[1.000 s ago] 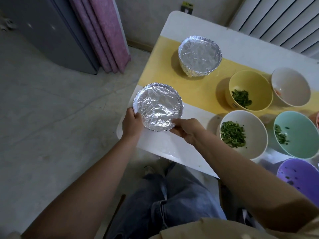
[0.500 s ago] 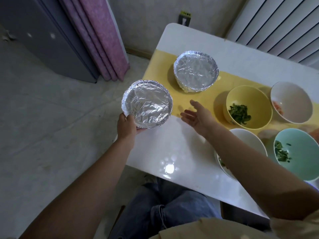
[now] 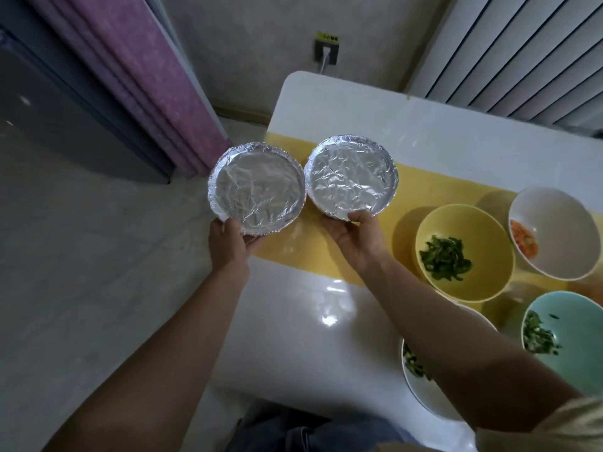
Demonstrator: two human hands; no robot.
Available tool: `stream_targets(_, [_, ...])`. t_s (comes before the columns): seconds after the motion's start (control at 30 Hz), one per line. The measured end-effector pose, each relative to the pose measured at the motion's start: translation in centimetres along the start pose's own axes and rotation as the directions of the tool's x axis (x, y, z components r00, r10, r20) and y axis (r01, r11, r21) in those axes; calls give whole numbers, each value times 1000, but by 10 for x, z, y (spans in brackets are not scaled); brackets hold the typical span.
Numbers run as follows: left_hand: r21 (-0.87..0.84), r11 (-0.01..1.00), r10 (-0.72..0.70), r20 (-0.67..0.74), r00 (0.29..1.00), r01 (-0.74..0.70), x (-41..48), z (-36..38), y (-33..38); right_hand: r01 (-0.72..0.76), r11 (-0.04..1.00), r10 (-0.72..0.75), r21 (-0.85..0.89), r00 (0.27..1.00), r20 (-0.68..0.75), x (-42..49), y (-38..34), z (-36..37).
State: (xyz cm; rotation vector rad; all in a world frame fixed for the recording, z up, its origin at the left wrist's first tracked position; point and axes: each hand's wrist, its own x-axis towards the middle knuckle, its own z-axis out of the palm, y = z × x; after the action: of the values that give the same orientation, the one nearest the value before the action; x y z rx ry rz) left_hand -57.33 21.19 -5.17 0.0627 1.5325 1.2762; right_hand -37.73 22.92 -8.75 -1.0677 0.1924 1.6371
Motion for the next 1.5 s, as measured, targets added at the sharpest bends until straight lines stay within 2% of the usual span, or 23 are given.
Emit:
stream_targets(0.17, [19,1000,-6,14,1000,5,7,23,2,66,998,-67,-15,997,-30,10,-26,-1])
stream_targets(0.3, [26,999,-31,58,998,29,9,54,2,67,995,-80,-73,978,-194,22,-57,-3])
stream_targets(0.43, [48,997,-68,90,994,64,13,83,-4,54,997,-40,58,975,-221,46,-78,-19])
stream_targets(0.57, [67,995,-83,116,990,76,17,108,-10,84,996,-70,40,959,-275,46,-96,-16])
stream_targets(0.83, [94,992,-96,185,978,79,21,139,-18,121,986,-84,117,957,-278,46,-108,-11])
stream_targets(1.1, [130,988,-106,192,976,82,29,139,-20,62,987,-21,145,963,-270,44,-111,-9])
stream_targets(1.23, [227,972,-104,202,974,57,34,137,-18,69,987,-30,143,965,-259,45,-113,-9])
stream_targets(1.33, [358,921,-217,147,965,153,32,138,-21,75,988,-37,133,963,-268,47,-112,-8])
stream_targets(1.43, [368,860,-434,161,886,354,21,143,-28,99,992,-73,80,956,-284,45,-114,-9])
stream_targets(1.5, [328,842,-508,221,832,427,14,149,-32,121,991,-101,55,953,-285,44,-118,-8])
